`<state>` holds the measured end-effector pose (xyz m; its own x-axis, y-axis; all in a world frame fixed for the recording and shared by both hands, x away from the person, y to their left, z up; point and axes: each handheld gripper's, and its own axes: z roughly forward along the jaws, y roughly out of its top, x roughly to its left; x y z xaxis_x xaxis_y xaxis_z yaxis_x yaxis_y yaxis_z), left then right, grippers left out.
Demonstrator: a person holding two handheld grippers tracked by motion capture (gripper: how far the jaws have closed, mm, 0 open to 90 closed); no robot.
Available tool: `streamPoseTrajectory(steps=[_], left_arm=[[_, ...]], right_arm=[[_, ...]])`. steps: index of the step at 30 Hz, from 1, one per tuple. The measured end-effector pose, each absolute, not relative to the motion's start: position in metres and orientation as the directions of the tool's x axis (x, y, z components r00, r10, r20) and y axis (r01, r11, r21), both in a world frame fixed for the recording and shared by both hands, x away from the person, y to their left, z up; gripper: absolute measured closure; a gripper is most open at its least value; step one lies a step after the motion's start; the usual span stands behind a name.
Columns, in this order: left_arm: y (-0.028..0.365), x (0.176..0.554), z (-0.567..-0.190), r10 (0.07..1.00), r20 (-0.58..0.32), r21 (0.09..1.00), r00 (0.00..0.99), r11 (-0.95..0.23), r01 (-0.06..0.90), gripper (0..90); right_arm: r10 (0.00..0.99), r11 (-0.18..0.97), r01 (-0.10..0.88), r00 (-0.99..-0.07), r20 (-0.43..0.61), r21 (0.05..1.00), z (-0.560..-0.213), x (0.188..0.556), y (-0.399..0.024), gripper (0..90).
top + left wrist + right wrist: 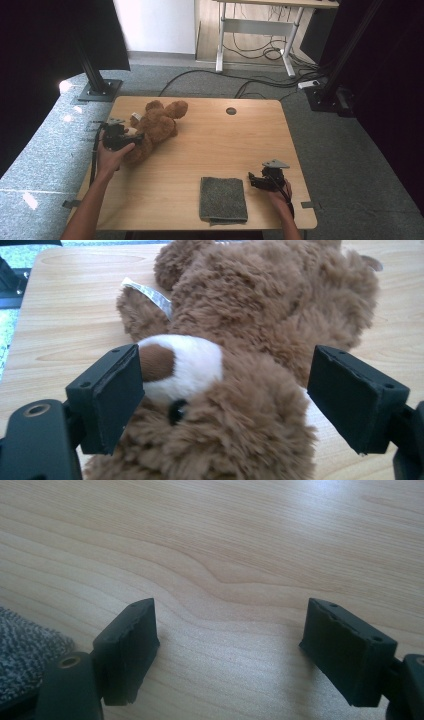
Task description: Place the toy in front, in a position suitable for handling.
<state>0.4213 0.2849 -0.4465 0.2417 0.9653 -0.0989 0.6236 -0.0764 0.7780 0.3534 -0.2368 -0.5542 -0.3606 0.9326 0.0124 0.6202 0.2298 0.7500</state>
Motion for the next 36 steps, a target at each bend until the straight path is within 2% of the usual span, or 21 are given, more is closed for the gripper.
streamPoseTrajectory(steps=[12,19,36], left_arm=[[0.289,0.436,-0.459,0.961,-0.096,0.717,0.261,-0.115,0.688,14.6],[0.286,0.436,-0.461,0.96,-0.083,0.717,0.266,-0.128,0.685,15.6],[0.259,0.432,-0.473,0.933,-0.071,0.729,0.354,-0.193,0.657,23.2]], right_arm=[[0.934,0.229,0.621,-0.358,0.012,0.75,-0.554,0.353,-0.237,21.8],[0.934,0.228,0.621,-0.357,0.011,0.75,-0.554,0.353,-0.236,21.8],[0.936,0.225,0.623,-0.351,0.012,0.749,-0.554,0.353,-0.236,21.6]])
